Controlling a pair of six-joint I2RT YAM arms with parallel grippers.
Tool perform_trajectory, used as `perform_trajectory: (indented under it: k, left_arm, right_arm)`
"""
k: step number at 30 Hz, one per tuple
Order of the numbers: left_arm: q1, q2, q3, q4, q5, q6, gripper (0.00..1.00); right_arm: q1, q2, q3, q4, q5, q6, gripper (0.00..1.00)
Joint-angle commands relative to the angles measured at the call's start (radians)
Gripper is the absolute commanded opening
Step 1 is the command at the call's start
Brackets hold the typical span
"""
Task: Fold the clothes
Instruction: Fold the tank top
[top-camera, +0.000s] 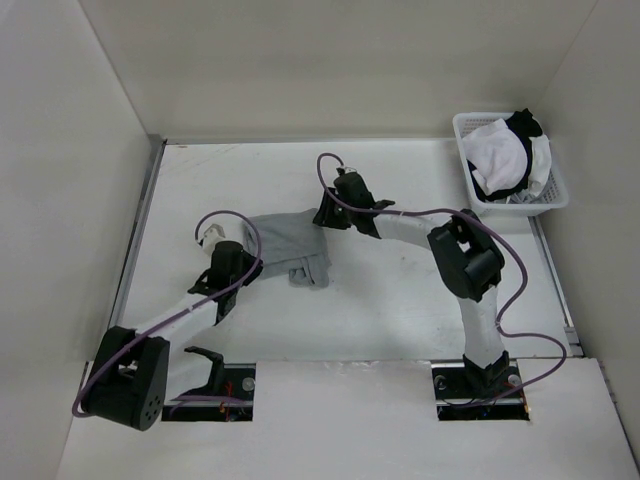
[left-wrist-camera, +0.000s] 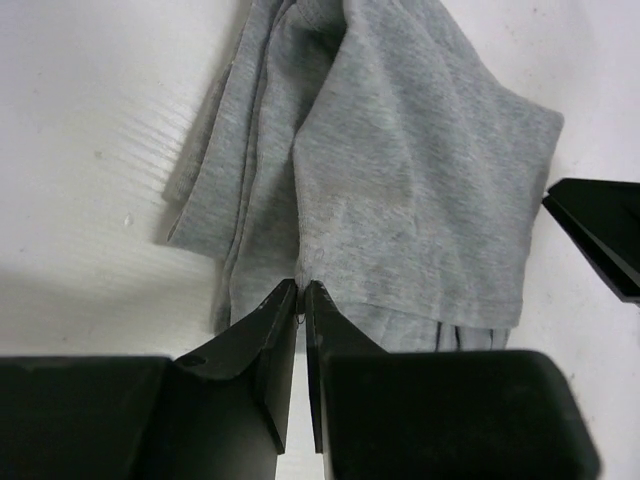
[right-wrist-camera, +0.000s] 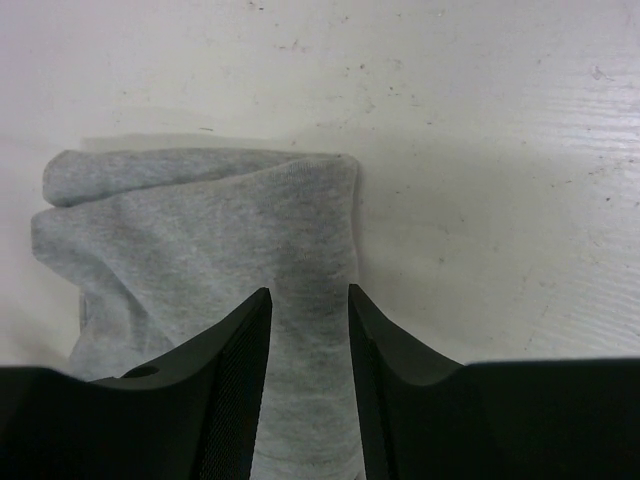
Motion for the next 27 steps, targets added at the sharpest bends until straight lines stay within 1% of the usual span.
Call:
perform_trajectory:
  k: [1, 2, 3, 6, 7, 11, 13, 15, 16, 17, 19, 21, 22, 24, 27]
  left_arm:
    - [0.009, -0.071, -0.037, 0.001, -0.003, -0.026, 0.07]
    - [0.012, -0.082, -0.046, -0.001, -0.003, -0.029, 0.07]
    - [0.017, -0.089, -0.055, -0.004, 0.000, -0.034, 0.06]
    - [0.038, -0.105, -0.081, -0.008, 0.015, -0.052, 0.06]
    - [0.041, -0.105, -0.084, -0.008, 0.023, -0.055, 0.07]
    - [0.046, -0.082, -0.101, -0.005, 0.043, -0.083, 0.08]
    - [0.047, -0.085, -0.115, -0.008, 0.045, -0.100, 0.08]
    - [0.053, -0.096, -0.127, -0.010, 0.043, -0.108, 0.11]
    - [0.058, -0.099, -0.130, -0.013, 0.043, -0.108, 0.15]
    - [0.064, -0.105, -0.130, -0.014, 0.045, -0.108, 0.21]
    - [0.072, -0.134, -0.133, -0.016, 0.045, -0.104, 0.28]
    - [0.073, -0.200, -0.135, -0.031, 0.035, -0.100, 0.33]
    - [0.073, -0.239, -0.127, -0.053, 0.026, -0.095, 0.36]
    - [0.073, -0.330, -0.104, -0.108, 0.005, -0.078, 0.40]
    - [0.052, -0.450, -0.048, -0.152, -0.050, -0.014, 0.46]
  right_arm:
    - [-0.011, 0.026, 0.051, 0.035, -0.051, 0.051, 0.39]
    - [-0.014, 0.035, 0.054, 0.044, -0.062, 0.065, 0.38]
    - [-0.017, 0.041, 0.054, 0.052, -0.070, 0.078, 0.33]
    - [-0.024, 0.048, 0.050, 0.072, -0.071, 0.110, 0.17]
    - [-0.026, 0.045, 0.043, 0.081, -0.064, 0.117, 0.13]
    - [-0.040, 0.034, 0.022, 0.110, -0.062, 0.142, 0.06]
    - [-0.046, 0.029, 0.014, 0.116, -0.062, 0.147, 0.05]
    - [-0.051, 0.028, 0.010, 0.119, -0.062, 0.147, 0.05]
    - [-0.051, 0.028, 0.010, 0.121, -0.062, 0.148, 0.06]
    - [-0.051, 0.031, 0.010, 0.121, -0.064, 0.148, 0.08]
    - [-0.051, 0.031, 0.004, 0.121, -0.068, 0.147, 0.21]
    - [-0.051, 0.009, -0.019, 0.135, -0.067, 0.145, 0.36]
    - [-0.051, -0.009, -0.038, 0.142, -0.062, 0.142, 0.41]
    - [-0.051, -0.067, -0.085, 0.159, -0.061, 0.138, 0.46]
    - [-0.051, -0.190, -0.180, 0.217, -0.051, 0.125, 0.52]
